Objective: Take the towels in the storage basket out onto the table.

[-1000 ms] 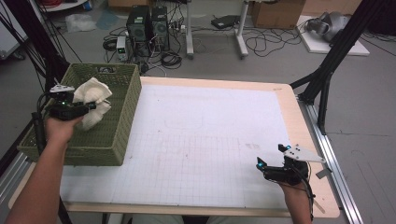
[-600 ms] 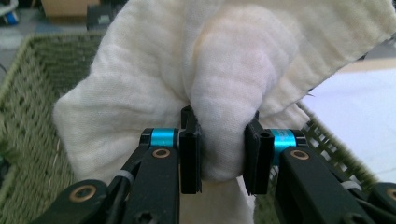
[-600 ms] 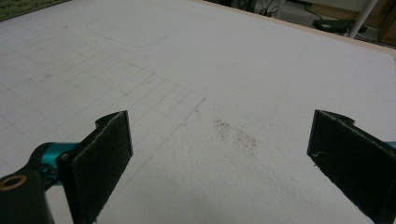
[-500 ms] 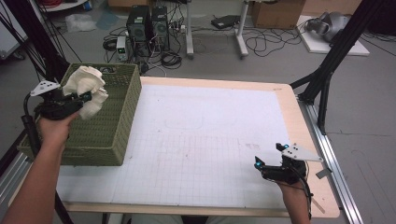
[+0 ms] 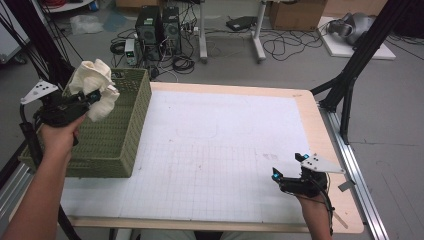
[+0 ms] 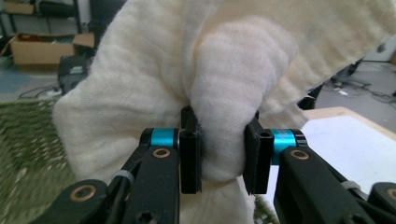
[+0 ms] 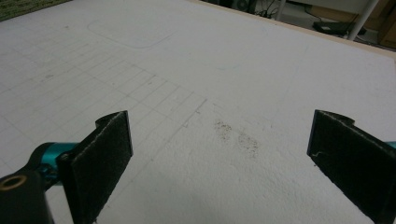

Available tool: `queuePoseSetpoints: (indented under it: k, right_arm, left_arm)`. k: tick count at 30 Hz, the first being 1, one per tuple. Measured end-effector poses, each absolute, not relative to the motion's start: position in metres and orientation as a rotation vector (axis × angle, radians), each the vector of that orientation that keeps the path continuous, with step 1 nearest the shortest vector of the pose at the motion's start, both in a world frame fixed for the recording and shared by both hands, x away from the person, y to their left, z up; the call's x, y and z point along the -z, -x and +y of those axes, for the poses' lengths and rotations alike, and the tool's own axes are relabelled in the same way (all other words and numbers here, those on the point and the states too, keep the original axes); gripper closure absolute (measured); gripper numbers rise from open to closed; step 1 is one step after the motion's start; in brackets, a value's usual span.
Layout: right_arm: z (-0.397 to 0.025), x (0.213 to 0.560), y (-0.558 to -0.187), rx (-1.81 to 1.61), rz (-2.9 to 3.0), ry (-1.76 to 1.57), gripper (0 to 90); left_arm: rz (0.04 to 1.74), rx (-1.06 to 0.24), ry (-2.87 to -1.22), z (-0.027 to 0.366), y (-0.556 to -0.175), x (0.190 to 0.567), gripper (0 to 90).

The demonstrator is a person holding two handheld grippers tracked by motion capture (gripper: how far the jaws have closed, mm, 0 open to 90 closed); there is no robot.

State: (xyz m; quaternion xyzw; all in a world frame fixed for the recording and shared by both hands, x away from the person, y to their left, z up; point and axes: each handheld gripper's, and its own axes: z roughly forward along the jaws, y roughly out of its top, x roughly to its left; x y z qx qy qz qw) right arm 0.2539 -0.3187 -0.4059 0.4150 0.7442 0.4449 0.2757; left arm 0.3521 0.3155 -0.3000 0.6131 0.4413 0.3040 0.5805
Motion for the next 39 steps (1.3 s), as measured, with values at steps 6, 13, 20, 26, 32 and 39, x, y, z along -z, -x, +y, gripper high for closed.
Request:
queuePoseSetpoints:
  k: [6,13,20,26,32,39]
  right_arm:
    - [-0.318,0.406,-0.254,-1.197,2.004,-1.114,5.8]
    - [-0.318,0.405,-0.254,-1.197,1.999,-1.116,5.8]
    - [-0.318,0.405,-0.254,-1.195,2.000,-1.112,5.8]
    - [-0.318,0.405,-0.253,-1.196,1.998,-1.117,5.8]
    - [-0.318,0.405,-0.253,-1.199,1.999,-1.112,5.8]
    - [-0.319,0.405,-0.254,-1.201,1.997,-1.113,5.8]
  left_arm:
    - [0.951,-0.673,-1.433,0.296,-0.349,0.288,71.8]
    - [0.883,-0.636,-1.439,0.274,-0.347,0.282,71.6]
    - [0.791,-0.583,-1.462,0.241,-0.343,0.280,71.6]
    - [0.738,-0.530,-1.492,0.212,-0.342,0.284,71.5]
    - [0.688,-0.476,-1.512,0.180,-0.341,0.293,71.5]
    - [0.650,-0.427,-1.567,0.143,-0.343,0.312,71.4]
